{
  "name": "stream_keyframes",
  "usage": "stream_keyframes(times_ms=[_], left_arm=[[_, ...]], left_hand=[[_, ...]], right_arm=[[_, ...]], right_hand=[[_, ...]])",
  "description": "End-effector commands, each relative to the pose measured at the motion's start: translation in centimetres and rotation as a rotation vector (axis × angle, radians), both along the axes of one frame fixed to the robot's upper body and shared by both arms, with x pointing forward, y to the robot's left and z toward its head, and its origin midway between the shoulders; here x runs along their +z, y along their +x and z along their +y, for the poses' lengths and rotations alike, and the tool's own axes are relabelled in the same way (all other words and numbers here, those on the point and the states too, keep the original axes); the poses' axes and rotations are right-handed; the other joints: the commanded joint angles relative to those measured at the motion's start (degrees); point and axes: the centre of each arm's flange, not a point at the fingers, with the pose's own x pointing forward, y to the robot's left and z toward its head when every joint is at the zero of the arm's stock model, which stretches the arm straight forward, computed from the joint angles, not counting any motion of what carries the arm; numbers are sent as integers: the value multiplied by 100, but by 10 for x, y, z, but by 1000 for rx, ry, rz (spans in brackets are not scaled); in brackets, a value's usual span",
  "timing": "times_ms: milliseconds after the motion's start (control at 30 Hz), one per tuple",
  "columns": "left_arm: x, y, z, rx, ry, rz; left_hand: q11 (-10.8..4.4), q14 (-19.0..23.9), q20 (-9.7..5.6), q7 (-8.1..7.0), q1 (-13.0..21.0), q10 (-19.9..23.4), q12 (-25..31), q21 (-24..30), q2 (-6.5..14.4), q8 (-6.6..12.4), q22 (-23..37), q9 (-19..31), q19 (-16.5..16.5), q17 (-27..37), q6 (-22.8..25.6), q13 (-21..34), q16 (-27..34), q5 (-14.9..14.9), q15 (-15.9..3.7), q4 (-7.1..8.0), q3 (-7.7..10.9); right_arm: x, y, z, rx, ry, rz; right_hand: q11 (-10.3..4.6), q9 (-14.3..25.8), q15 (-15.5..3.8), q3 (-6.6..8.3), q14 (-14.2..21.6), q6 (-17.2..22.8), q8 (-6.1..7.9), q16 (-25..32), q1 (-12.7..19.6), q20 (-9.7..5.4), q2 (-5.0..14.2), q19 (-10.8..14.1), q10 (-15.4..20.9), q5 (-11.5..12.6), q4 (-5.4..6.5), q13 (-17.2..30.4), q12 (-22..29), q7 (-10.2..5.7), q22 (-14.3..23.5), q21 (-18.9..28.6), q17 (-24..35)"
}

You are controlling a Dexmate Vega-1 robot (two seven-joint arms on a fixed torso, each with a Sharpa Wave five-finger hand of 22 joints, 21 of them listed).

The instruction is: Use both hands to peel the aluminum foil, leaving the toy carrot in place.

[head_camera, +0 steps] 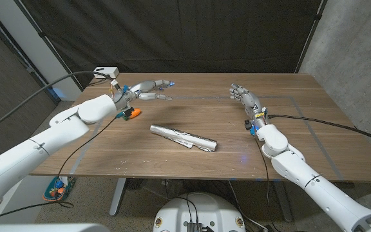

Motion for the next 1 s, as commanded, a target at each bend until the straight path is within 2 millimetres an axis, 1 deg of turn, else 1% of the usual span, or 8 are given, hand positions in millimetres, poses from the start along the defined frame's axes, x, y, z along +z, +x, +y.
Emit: stream_keyframes(times_ms=[33,133,200,267,300,633,967,1000], left_arm=[[9,-9,-5,18,153,38],[14,-12,-7,25,193,44],[16,-14,-9,36,223,43],[18,-16,-11,45,248,42],[19,-17,-12,46,260,45],[25,-17,-21,90,371,54],[35,-14,-33,115,511,83],[36,-14,-34,118,520,83]], left_hand=[[18,174,28,5,144,140,-11,35,-38,24,6,15,75,-1,128,19,25,33,-271,-12,36],[4,313,48,6,216,271,7,32,-24,41,7,16,72,7,256,19,59,35,-279,6,43],[56,559,94,76,281,531,47,44,4,86,11,15,110,26,528,19,119,36,-230,53,40],[50,697,81,116,303,603,43,53,2,102,12,13,135,31,647,17,151,33,-259,67,31],[76,698,83,118,308,604,36,53,4,93,12,13,136,32,645,17,146,33,-260,71,30],[58,667,64,104,400,614,-4,59,15,57,12,11,156,30,664,15,99,35,-253,58,44],[-6,734,50,76,567,870,11,72,43,105,10,9,199,32,992,13,75,38,-259,48,72],[-45,743,45,71,590,916,18,78,53,99,10,9,217,32,1004,13,73,39,-272,48,78]], right_arm=[[-3,0,11,15,5,-11],[-4,0,13,19,7,-16],[-5,1,14,21,8,-18],[-5,1,15,22,9,-20],[-5,1,15,23,10,-20],[-4,5,17,29,22,-24],[-5,8,19,27,42,-29],[-5,8,19,28,42,-29]], right_hand=[[-16,5,-17,29,64,62,25,19,6,19,33,55,53,-11,5,17,36,11,17,-18,16],[-16,5,-17,29,67,63,23,18,3,20,33,56,59,-12,7,17,37,9,17,-22,17],[-21,5,-13,29,67,66,23,17,-1,21,33,59,50,-12,9,17,32,9,17,-23,17],[-17,5,-12,30,67,67,22,16,-4,26,35,55,59,-13,11,16,34,10,17,-28,18],[-15,5,-13,30,70,65,20,17,-7,26,36,57,64,-13,13,16,35,8,17,-29,19],[-29,5,-17,30,77,73,16,14,-26,26,36,62,76,-16,22,16,33,9,18,-45,20],[-13,5,10,29,89,81,12,15,-53,28,47,77,88,-18,40,16,32,16,19,-56,25],[-20,5,10,30,90,82,12,15,-54,27,48,79,79,-18,40,16,28,18,19,-57,26]])
